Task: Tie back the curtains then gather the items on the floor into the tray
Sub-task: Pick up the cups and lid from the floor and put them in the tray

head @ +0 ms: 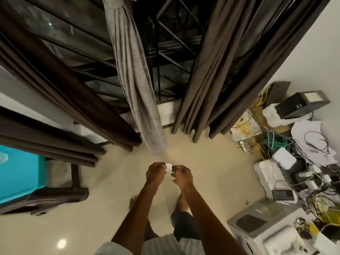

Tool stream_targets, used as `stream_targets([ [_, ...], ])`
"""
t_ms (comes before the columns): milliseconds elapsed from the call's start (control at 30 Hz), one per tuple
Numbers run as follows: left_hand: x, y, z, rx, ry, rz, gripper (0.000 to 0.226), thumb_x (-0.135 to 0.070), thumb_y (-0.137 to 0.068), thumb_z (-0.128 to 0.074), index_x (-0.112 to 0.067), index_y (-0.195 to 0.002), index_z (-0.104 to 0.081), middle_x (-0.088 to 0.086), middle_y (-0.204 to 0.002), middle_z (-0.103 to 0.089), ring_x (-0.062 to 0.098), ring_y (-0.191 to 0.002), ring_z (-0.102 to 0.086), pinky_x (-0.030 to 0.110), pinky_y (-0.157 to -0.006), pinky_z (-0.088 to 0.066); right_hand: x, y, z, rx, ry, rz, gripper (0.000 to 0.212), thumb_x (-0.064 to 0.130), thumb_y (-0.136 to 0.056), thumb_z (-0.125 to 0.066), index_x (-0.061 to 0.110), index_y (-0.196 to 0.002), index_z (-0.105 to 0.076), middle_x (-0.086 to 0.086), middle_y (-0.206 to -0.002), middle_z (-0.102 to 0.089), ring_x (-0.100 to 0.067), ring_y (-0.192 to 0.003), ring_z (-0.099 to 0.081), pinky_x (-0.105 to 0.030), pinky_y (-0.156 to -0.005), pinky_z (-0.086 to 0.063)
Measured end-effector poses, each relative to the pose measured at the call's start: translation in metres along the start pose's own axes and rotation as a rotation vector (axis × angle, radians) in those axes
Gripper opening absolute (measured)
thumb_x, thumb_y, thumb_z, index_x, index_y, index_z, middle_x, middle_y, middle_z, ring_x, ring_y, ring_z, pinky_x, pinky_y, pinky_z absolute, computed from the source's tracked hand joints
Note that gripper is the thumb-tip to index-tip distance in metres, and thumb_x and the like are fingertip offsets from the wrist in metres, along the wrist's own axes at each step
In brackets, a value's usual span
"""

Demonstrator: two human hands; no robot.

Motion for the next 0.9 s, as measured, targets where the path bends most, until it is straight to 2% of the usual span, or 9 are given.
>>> stream_targets([
  [100, 0.003, -0.007, -0.015, 0.028, -0.053, 0.004, 0.017, -0.024, -0.086, -0.053, -0.03, -0.079, -0.067, 0.006, -0.111, -0.075, 0.027, -0.103, -0.07, 0.043, -0.096, -0.056, -0.006, -0.017, 0.011, 0.008, 0.134, 0.004, 0.026, 0.028, -0.097, -0.056, 0.015, -0.112, -0.072, -0.007, -0.107, -0.074, -0.023, -0.095, -0.071, -0.035, -0.081, -0.062],
  [167, 0.009, -0.025, -0.024, 0.047, -0.113, -0.007, 0.026, -0.034, -0.073, -0.048, -0.027, -0.088, -0.069, 0.005, -0.114, -0.074, 0.026, -0.106, -0.069, 0.044, -0.097, -0.055, -0.009, -0.035, 0.016, 0.016, 0.242, 0.024, 0.032, 0.032, -0.095, -0.052, 0.016, -0.114, -0.073, -0.009, -0.11, -0.074, -0.025, -0.1, -0.07, -0.043, -0.091, -0.06],
  [233, 0.014, -0.045, -0.03, 0.059, -0.196, -0.01, 0.037, -0.032, -0.078, -0.049, -0.02, -0.105, -0.071, 0.006, -0.118, -0.073, 0.026, -0.108, -0.068, 0.044, -0.097, -0.055, -0.008, -0.053, 0.02, 0.022, 0.336, 0.049, 0.031, 0.03, -0.094, -0.051, 0.015, -0.11, -0.073, -0.009, -0.108, -0.075, -0.028, -0.101, -0.07, -0.045, -0.093, -0.059],
  [300, 0.022, -0.068, -0.036, 0.069, -0.254, -0.021, 0.034, -0.024, -0.09, -0.05, -0.014, -0.117, -0.069, 0.007, -0.119, -0.071, 0.026, -0.108, -0.067, 0.042, -0.095, -0.056, -0.009, -0.07, 0.021, 0.03, 0.418, 0.077, 0.027, 0.027, -0.093, -0.049, 0.015, -0.102, -0.071, -0.007, -0.104, -0.074, -0.03, -0.1, -0.069, -0.043, -0.091, -0.059],
  [367, 0.033, -0.095, -0.041, 0.074, -0.276, -0.028, 0.033, -0.024, -0.092, -0.05, -0.016, -0.118, -0.069, 0.006, -0.12, -0.071, 0.026, -0.107, -0.067, 0.041, -0.093, -0.056, -0.017, -0.093, 0.021, 0.059, 0.502, 0.107, 0.023, 0.027, -0.096, -0.048, 0.016, -0.1, -0.068, -0.005, -0.102, -0.073, -0.029, -0.099, -0.069, -0.038, -0.087, -0.059],
  [567, 0.083, -0.187, -0.051, 0.079, -0.34, -0.001, 0.036, -0.029, -0.092, -0.05, -0.016, -0.119, -0.069, 0.006, -0.121, -0.071, 0.028, -0.11, -0.066, 0.041, -0.097, -0.054, -0.063, -0.187, 0.005, 0.096, 0.656, 0.147, 0.032, 0.028, -0.103, -0.05, 0.015, -0.127, -0.065, -0.003, -0.127, -0.069, -0.023, -0.116, -0.063, -0.024, -0.084, -0.044],
  [733, 0.135, -0.273, -0.066, 0.094, -0.483, -0.016, 0.036, -0.032, -0.1, -0.053, -0.019, -0.132, -0.061, 0.005, -0.135, -0.064, 0.029, -0.126, -0.057, 0.031, -0.103, -0.043, -0.117, -0.272, -0.019, 0.11, 0.68, 0.12, 0.033, 0.025, -0.103, -0.051, 0.015, -0.133, -0.061, -0.004, -0.136, -0.065, -0.024, -0.125, -0.058, -0.019, -0.086, -0.037],
  [900, 0.186, -0.354, -0.088, 0.1, -0.526, 0.016, 0.039, -0.033, -0.1, -0.052, -0.018, -0.135, -0.059, 0.006, -0.139, -0.061, 0.03, -0.13, -0.053, 0.031, -0.104, -0.04, -0.169, -0.356, -0.038, 0.107, 0.678, 0.091, 0.036, 0.025, -0.103, -0.05, 0.015, -0.137, -0.058, -0.005, -0.141, -0.062, -0.024, -0.129, -0.056, -0.019, -0.088, -0.035],
])
Point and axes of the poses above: each hand's wrist, its own y-axis away from the middle knuckle, its own z-axis out of the back of the hand, x = y × z, the point moved 1 cm from there along -y, towards the middle knuckle
